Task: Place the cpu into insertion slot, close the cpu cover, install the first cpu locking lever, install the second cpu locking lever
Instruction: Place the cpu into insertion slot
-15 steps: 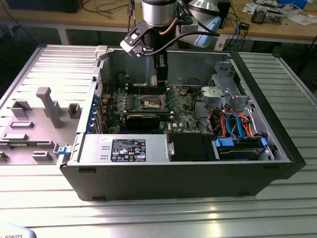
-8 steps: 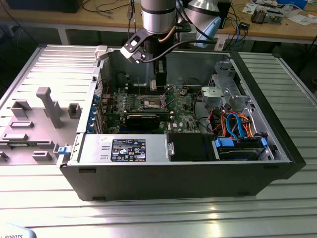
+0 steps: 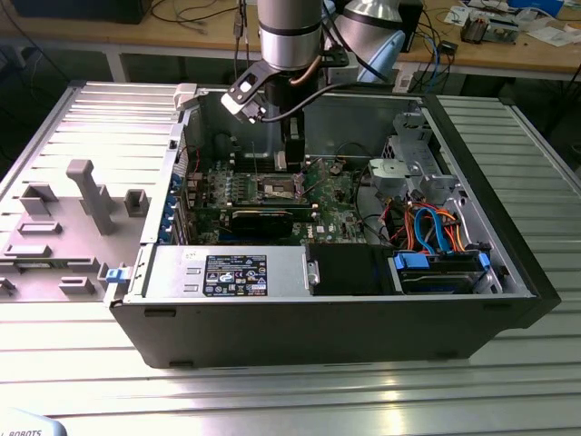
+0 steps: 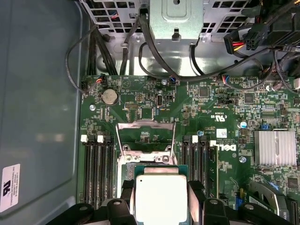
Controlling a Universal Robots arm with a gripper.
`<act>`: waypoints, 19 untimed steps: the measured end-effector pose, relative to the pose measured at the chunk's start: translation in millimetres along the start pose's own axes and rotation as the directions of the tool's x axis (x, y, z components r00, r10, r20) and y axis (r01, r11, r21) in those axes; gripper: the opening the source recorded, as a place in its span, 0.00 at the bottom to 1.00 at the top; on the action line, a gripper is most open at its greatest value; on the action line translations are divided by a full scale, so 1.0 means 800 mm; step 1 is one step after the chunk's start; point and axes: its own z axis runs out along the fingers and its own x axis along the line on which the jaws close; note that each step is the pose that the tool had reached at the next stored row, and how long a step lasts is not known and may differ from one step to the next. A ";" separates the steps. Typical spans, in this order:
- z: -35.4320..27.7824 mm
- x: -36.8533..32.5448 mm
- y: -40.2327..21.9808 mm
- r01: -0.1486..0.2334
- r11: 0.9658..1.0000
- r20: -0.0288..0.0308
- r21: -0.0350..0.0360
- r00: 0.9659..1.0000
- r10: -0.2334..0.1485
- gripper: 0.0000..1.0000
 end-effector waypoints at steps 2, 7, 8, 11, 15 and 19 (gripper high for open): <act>0.0001 0.0000 0.0000 0.000 1.000 0.000 0.000 1.000 0.000 0.54; 0.0004 0.0000 0.0000 0.000 1.000 0.000 0.000 1.000 0.000 0.54; 0.0005 0.0000 0.0000 0.000 1.000 0.000 0.000 1.000 0.000 0.54; 0.0011 0.0000 0.0000 0.000 1.000 0.000 0.000 1.000 0.000 0.54; 0.0043 0.0000 -0.0003 0.000 1.000 0.000 0.000 1.000 0.000 0.54; 0.0102 -0.0002 -0.0009 0.000 1.000 0.000 0.000 1.000 0.000 0.54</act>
